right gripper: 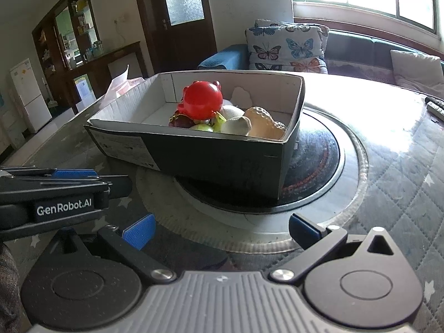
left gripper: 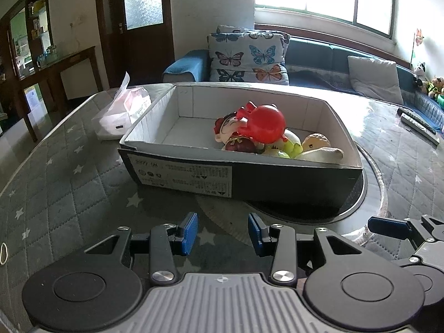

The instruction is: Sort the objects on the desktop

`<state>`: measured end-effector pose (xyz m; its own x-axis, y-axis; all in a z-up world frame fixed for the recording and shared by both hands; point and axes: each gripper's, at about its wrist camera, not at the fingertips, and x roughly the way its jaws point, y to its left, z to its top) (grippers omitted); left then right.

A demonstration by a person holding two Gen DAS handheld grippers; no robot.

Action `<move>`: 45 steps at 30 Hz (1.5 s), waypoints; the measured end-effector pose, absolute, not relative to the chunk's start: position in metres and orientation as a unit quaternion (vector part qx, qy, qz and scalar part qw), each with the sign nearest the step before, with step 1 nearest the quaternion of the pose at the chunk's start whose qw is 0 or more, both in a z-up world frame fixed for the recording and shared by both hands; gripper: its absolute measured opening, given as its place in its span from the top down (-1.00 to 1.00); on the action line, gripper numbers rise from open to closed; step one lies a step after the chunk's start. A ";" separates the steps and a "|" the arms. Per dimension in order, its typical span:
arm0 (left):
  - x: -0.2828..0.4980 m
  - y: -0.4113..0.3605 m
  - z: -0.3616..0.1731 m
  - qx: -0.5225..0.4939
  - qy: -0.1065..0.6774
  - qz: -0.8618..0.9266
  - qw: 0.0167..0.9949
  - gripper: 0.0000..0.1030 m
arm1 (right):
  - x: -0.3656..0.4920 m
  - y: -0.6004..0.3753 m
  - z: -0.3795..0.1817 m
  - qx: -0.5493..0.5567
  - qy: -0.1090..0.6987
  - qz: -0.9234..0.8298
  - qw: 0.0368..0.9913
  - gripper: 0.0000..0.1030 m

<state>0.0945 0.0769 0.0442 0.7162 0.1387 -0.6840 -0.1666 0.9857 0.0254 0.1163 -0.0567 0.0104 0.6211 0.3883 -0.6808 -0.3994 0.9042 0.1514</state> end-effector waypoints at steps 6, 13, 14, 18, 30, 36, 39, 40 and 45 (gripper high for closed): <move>0.104 0.078 0.043 -0.013 0.370 0.082 0.925 0.17 | 0.124 -0.054 0.008 -0.008 0.382 0.216 0.898 -1.00; 0.111 0.077 0.039 -0.009 0.377 0.075 0.923 0.17 | 0.130 -0.052 0.009 -0.007 0.384 0.212 0.898 -1.00; 0.112 0.077 0.039 -0.008 0.378 0.074 0.923 0.18 | 0.131 -0.051 0.009 -0.007 0.385 0.211 0.898 -1.00; 0.116 0.077 0.039 -0.004 0.379 0.073 0.923 0.17 | 0.134 -0.049 0.010 -0.006 0.387 0.209 0.898 -1.00; 0.129 0.083 0.038 0.001 0.381 0.073 0.922 0.17 | 0.149 -0.044 0.009 0.000 0.398 0.192 0.897 -1.00; 0.134 0.084 0.036 0.005 0.385 0.071 0.920 0.17 | 0.154 -0.043 0.006 0.003 0.405 0.186 0.895 -1.00; 0.137 0.084 0.034 0.007 0.386 0.071 0.920 0.17 | 0.155 -0.042 0.005 0.003 0.408 0.185 0.894 -1.00; 0.138 0.084 0.034 0.007 0.386 0.072 0.920 0.17 | 0.156 -0.042 0.005 0.003 0.408 0.185 0.894 -1.00; 0.140 0.085 0.034 0.007 0.384 0.071 0.921 0.18 | 0.158 -0.040 0.004 0.003 0.410 0.186 0.893 -1.00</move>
